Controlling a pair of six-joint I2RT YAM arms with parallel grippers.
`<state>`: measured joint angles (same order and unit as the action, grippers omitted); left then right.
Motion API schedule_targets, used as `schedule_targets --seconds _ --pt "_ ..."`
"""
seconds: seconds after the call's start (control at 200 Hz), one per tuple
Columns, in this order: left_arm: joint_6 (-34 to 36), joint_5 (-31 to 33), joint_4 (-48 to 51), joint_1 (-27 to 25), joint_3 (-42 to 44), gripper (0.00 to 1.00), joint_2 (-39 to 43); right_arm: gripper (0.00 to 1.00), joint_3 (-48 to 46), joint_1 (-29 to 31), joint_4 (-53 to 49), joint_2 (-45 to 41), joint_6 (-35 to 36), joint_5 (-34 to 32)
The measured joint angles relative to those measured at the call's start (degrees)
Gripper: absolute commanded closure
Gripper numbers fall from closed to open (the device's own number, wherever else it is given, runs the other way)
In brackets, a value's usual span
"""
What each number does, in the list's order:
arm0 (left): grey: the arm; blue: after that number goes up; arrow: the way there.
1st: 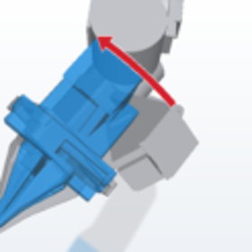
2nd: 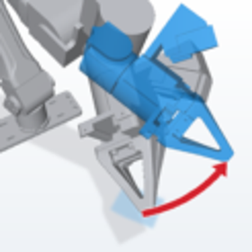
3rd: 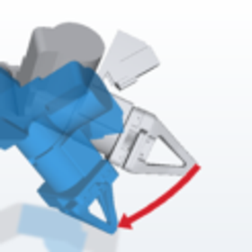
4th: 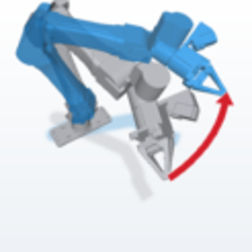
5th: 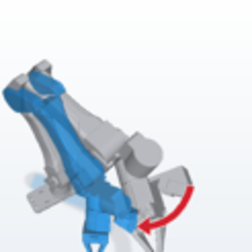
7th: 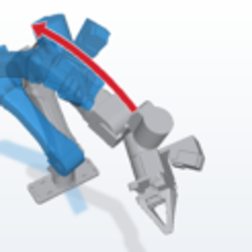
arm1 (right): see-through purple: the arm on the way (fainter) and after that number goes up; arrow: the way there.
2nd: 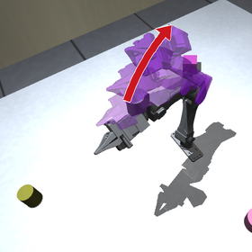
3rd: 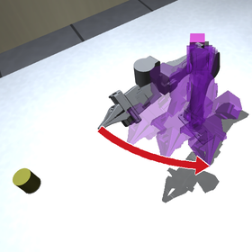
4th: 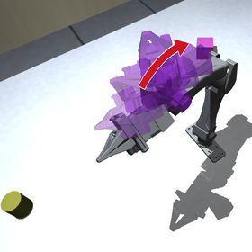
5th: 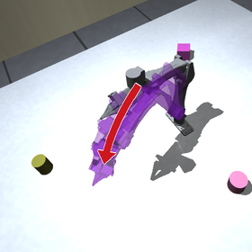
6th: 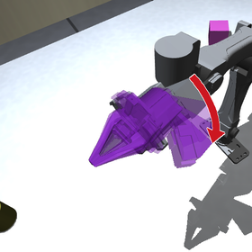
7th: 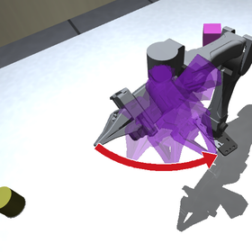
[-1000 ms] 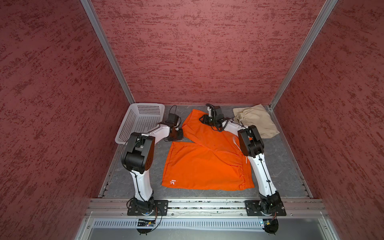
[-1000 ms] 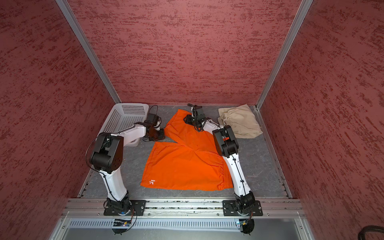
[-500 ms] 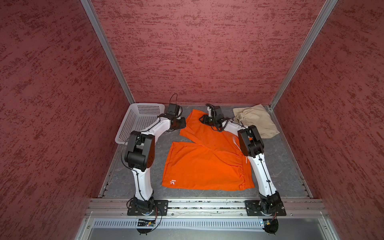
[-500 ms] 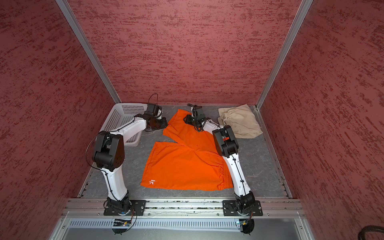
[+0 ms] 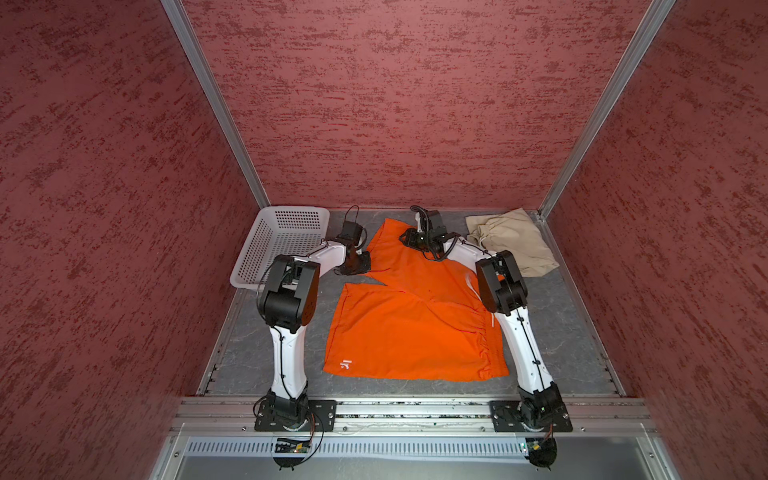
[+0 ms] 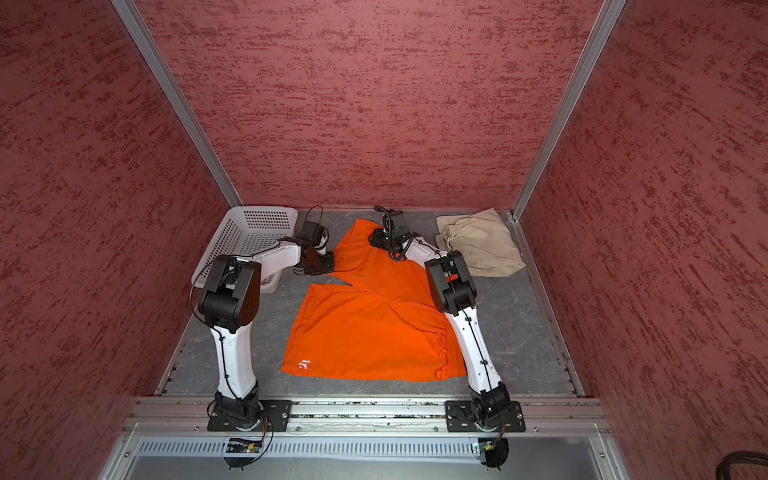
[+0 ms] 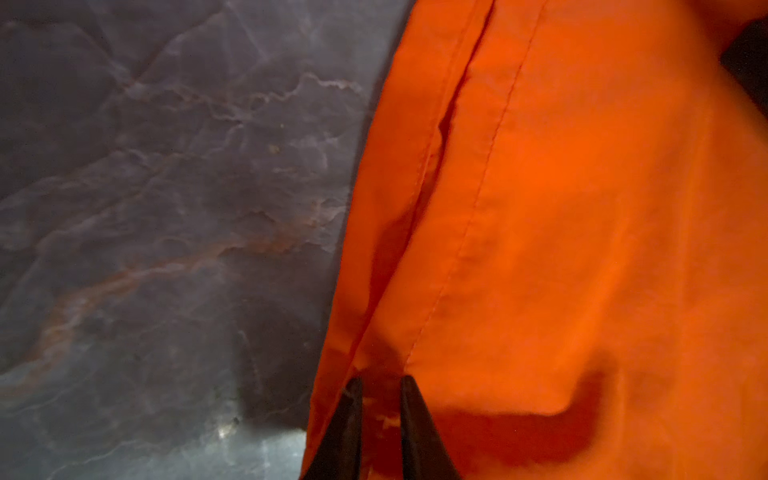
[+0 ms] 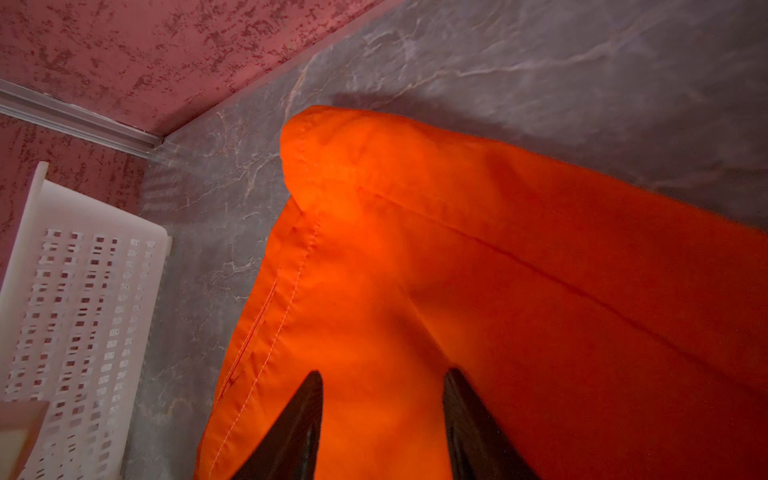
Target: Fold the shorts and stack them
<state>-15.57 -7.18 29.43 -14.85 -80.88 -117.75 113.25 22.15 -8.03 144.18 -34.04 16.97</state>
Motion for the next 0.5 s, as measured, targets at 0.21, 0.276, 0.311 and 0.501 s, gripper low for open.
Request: schedule_targets --seconds 0.21,0.276,0.311,0.501 --pt "0.79 2.62 -0.52 0.20 5.90 0.77 4.22 0.51 3.32 -1.09 -2.62 1.38 -0.02 -0.85" --pt "0.92 3.02 -0.57 0.42 6.49 0.71 4.74 0.51 3.63 -1.33 -2.64 1.57 0.02 -0.55" --pt "1.03 3.21 -0.59 0.50 6.58 0.68 4.92 0.51 3.63 -1.36 -2.62 1.57 0.04 -0.24" --pt "0.59 3.45 1.40 0.63 4.72 0.61 5.27 0.50 1.55 -1.25 -1.73 0.22 1.14 0.96"
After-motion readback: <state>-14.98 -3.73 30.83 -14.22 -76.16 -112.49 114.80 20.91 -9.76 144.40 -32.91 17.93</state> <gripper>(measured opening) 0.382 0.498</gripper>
